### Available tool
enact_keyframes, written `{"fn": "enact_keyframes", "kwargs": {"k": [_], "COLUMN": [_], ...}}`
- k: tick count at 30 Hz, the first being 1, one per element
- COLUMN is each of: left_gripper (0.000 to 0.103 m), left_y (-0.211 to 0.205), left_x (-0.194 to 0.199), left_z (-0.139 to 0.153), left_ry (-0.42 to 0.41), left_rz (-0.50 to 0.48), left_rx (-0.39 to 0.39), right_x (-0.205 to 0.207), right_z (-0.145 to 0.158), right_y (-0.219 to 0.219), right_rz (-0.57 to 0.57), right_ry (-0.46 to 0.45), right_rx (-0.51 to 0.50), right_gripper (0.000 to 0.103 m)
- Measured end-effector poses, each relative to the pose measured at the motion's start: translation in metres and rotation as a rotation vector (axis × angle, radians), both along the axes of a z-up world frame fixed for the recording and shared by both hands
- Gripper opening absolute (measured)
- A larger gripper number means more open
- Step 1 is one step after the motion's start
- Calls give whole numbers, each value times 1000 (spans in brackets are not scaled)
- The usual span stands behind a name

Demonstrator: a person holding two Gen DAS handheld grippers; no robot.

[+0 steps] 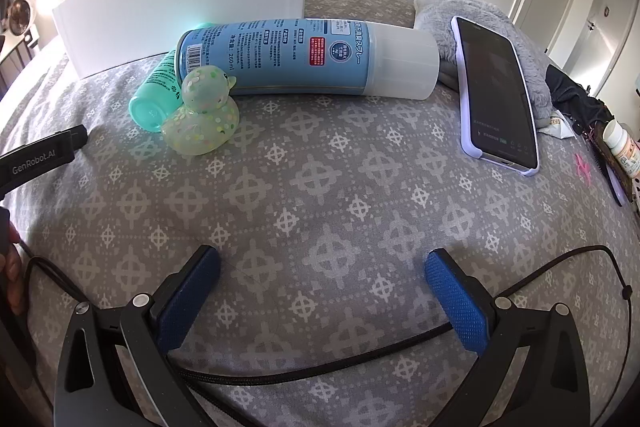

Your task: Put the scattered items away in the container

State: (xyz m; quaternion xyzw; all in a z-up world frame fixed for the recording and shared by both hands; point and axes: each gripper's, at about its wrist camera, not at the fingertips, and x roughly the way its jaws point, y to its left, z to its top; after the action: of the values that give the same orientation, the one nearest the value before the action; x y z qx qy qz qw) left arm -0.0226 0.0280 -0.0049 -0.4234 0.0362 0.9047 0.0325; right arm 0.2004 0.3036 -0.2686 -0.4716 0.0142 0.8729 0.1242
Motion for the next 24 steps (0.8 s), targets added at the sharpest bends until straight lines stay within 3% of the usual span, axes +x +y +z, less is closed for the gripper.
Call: {"fn": "enact_keyframes", "kwargs": {"k": [24], "left_gripper": [103], "left_y": [-1], "left_x": [2], "left_z": [-1], "left_ry": [-1], "left_rz": [2], "left_rx": [3], "right_x": [0], "right_z": [1], "right_y": [0], "right_rz": [0], "right_ry": [0], "right_rx": [4], "right_gripper": [103]}}
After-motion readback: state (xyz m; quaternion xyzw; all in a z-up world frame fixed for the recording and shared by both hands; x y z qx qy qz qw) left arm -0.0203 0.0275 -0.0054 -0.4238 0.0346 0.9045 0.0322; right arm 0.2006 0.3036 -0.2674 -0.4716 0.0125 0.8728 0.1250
